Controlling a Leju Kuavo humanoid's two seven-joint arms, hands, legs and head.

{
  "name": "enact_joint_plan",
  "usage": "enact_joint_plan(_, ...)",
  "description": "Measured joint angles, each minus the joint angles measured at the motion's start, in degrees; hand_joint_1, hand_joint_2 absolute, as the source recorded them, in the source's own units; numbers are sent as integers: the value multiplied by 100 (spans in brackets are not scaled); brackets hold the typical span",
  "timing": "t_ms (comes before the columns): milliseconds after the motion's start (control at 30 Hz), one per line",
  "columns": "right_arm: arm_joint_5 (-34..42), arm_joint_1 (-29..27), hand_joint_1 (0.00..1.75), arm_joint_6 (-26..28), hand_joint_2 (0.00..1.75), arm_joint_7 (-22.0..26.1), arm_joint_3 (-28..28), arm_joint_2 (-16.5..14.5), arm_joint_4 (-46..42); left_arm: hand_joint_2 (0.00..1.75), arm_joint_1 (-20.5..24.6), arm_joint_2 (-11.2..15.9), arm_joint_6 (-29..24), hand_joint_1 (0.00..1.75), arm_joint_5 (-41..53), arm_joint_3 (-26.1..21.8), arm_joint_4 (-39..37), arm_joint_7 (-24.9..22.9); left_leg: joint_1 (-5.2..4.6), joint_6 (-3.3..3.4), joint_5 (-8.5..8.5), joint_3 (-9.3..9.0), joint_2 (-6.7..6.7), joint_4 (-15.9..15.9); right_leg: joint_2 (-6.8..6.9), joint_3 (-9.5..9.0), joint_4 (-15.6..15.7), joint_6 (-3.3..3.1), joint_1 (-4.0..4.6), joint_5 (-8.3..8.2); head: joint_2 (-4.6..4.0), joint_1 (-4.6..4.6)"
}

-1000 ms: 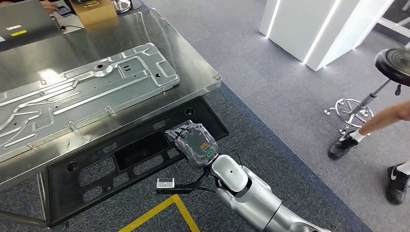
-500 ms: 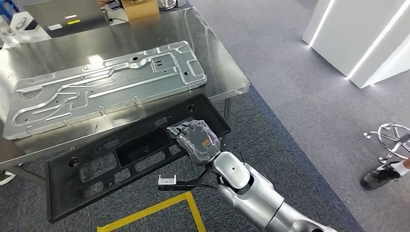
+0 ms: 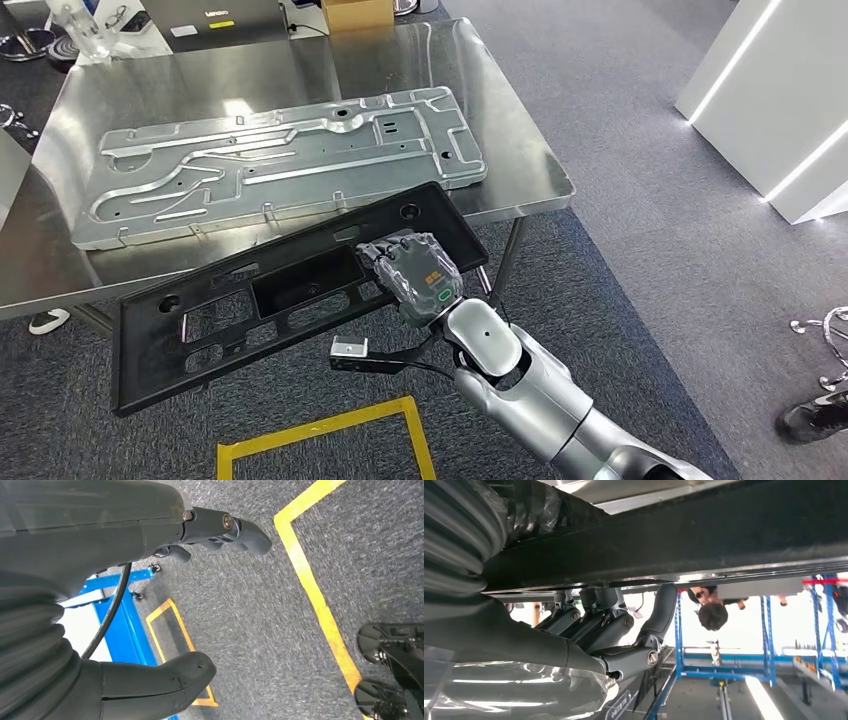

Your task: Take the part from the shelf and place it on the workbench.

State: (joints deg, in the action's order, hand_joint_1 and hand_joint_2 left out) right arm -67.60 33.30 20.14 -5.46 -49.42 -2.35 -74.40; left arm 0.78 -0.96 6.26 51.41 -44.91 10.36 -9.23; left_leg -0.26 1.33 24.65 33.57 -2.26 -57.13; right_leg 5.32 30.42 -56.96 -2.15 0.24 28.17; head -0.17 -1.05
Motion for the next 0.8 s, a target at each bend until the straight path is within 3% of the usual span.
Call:
enact_joint_plan(133, -35, 98, 175, -223, 175, -116, 1, 63, -154, 175, 2, -2, 2, 0, 13, -5, 0, -17, -12, 18, 7, 13, -10, -8, -20, 8, 12, 40, -12, -20, 0, 0)
enact_joint_plan(300, -76, 205, 175, -320, 175, -149, 3, 126, -312, 175, 4, -2, 2, 0, 23, -9, 0, -21, -17, 30, 9, 21, -13, -20, -28, 5, 27, 207, -30, -28, 0, 0)
enact_joint_plan(800, -177, 568, 175, -673, 175, -210, 7, 432, -887, 175, 4, -6, 32, 0, 87, -122, 0, 10, -7, 35, 3, 22, -16, -22, -31, 15, 10, 226, -27, -23, 0, 0)
